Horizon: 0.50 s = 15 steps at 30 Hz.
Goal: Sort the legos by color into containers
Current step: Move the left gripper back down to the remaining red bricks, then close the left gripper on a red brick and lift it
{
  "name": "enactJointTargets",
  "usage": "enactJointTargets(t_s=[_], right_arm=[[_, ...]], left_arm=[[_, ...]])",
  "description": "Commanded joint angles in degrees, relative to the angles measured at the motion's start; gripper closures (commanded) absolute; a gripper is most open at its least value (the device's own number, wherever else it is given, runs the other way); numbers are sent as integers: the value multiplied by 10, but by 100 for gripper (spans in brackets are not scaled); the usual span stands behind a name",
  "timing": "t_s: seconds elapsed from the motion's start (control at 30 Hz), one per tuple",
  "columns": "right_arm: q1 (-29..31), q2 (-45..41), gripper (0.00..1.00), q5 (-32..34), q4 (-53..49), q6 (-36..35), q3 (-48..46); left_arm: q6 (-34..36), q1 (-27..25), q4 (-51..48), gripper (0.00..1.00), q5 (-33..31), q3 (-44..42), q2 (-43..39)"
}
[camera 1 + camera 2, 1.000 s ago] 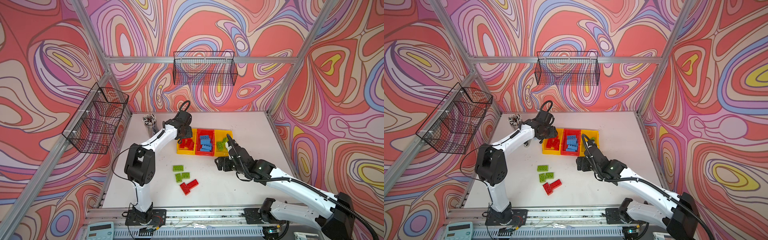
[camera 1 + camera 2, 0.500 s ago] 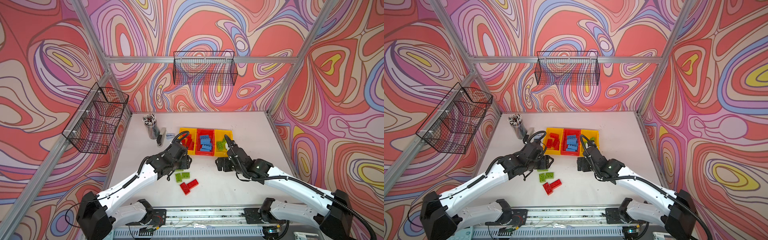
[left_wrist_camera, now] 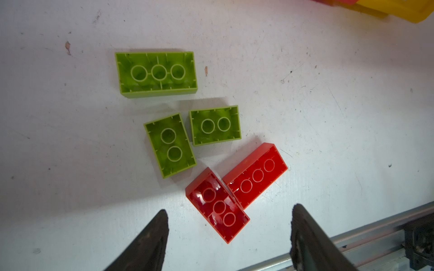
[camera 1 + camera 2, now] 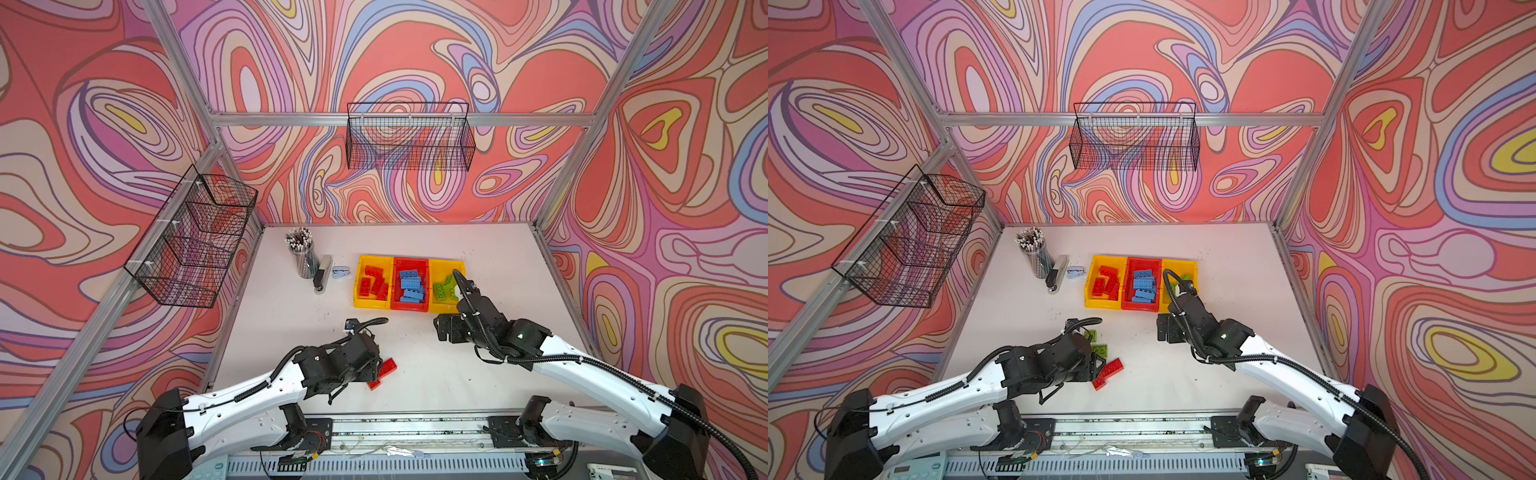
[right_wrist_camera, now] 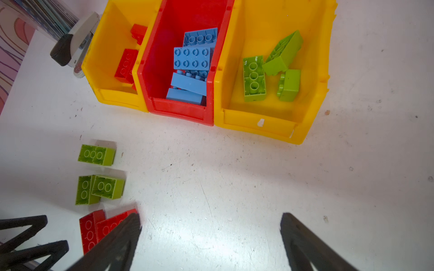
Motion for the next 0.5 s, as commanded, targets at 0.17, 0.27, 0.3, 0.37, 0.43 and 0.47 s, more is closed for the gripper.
enactJointTargets(t_s=[0.17,0.27,0.3,0.37,0.43,0.47], right_arm=[[2,-34,2,14,-20,21,-21],[2,-47,2,16,-20,23,-30],[2,-50,2,16,-20,24,-32],[2,-56,2,17,-20,24,-36],[2,-58,2,19,-22,23,-38],[2,-58,2,20,-21,22,-39]], left_arm=[[-55,-22,5,32,-25,-3,69],[-75,-22,-7,33,-44,-12,69],[-83,-22,-13,34,-53,-16,65],[-95,-22,-14,35,-60,-23,54],[-96,-22,-5,36,-49,-31,43],[-96,-22,-4,36,-42,-33,39]])
